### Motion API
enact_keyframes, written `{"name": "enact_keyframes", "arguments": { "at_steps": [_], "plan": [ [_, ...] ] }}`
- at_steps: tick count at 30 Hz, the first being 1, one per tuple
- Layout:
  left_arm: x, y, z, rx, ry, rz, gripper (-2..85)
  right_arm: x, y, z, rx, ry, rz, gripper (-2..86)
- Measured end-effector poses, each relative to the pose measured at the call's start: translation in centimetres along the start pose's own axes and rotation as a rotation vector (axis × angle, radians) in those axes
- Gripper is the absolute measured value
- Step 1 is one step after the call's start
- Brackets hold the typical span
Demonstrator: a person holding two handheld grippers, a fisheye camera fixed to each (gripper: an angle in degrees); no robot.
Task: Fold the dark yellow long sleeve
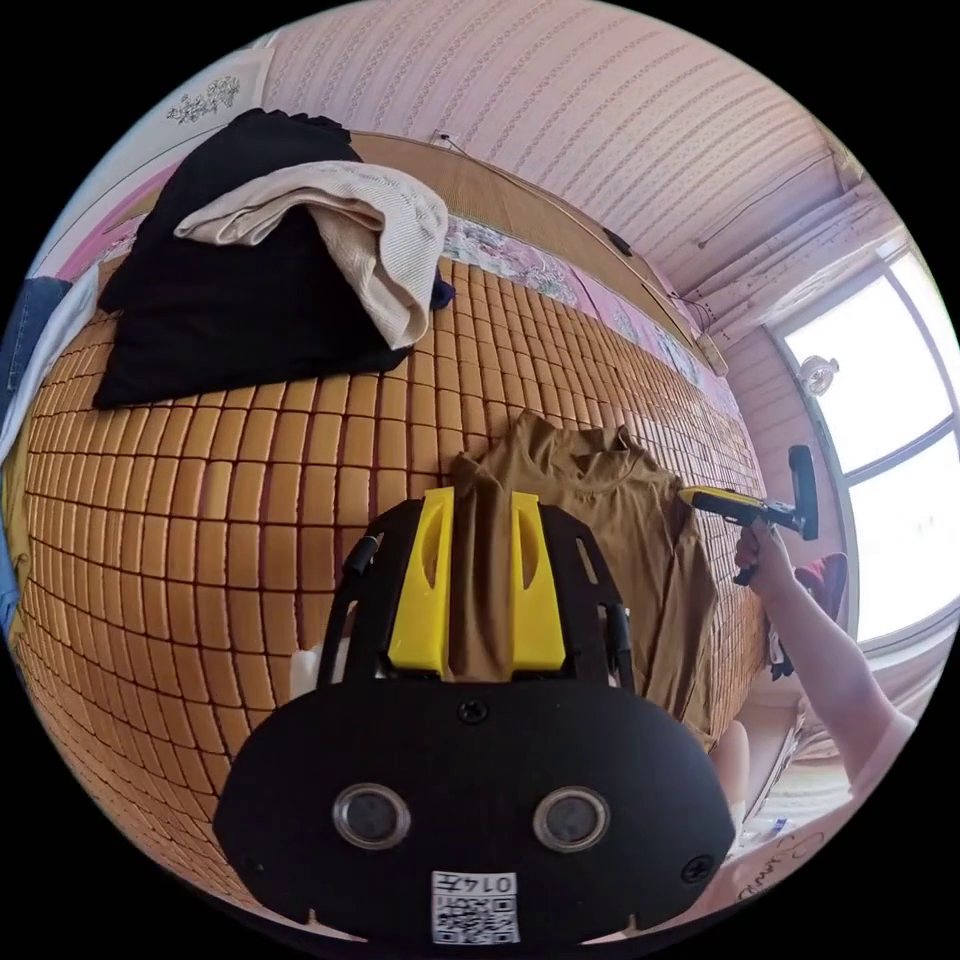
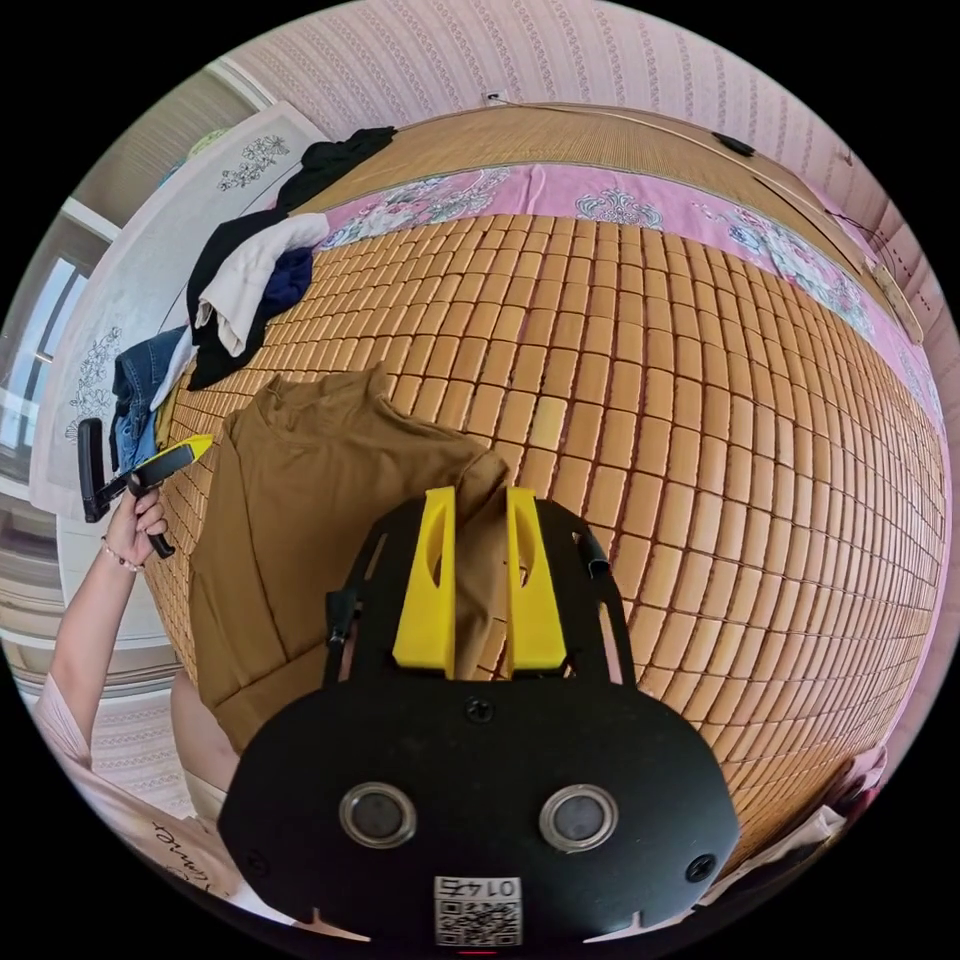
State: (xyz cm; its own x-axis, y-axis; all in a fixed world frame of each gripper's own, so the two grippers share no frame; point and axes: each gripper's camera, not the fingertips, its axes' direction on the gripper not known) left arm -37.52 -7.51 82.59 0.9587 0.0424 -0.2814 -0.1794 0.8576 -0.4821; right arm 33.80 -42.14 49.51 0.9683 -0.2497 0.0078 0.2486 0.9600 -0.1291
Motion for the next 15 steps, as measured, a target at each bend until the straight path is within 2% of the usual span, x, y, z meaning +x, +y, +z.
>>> {"name": "enact_keyframes", "arguments": {
  "at_steps": [2, 6, 9, 15],
  "plan": [
    [0.2, -1.3, 2.1, -0.090, -0.002, -0.009, 7.1, 0.9, 0.2, 0.0, -0.006, -0.018, 0.004, 2.2],
    [1.2, -2.1, 2.4, -0.114, -0.104, 0.039, 2.1, 2.2, 0.4, -1.2, 0.017, -0.032, -0.009, 0.7],
    [2.5, -2.6, 0.6, -0.053, -0.163, 0.086, 0.1, 2.6, 0.6, -3.1, 0.054, -0.018, -0.047, 0.4],
    [5.2, -2.5, -6.3, 0.127, -0.098, 0.140, -0.7, 2.8, 2.1, -9.2, 0.187, -0.025, -0.096, 0.5]
  ]
}}
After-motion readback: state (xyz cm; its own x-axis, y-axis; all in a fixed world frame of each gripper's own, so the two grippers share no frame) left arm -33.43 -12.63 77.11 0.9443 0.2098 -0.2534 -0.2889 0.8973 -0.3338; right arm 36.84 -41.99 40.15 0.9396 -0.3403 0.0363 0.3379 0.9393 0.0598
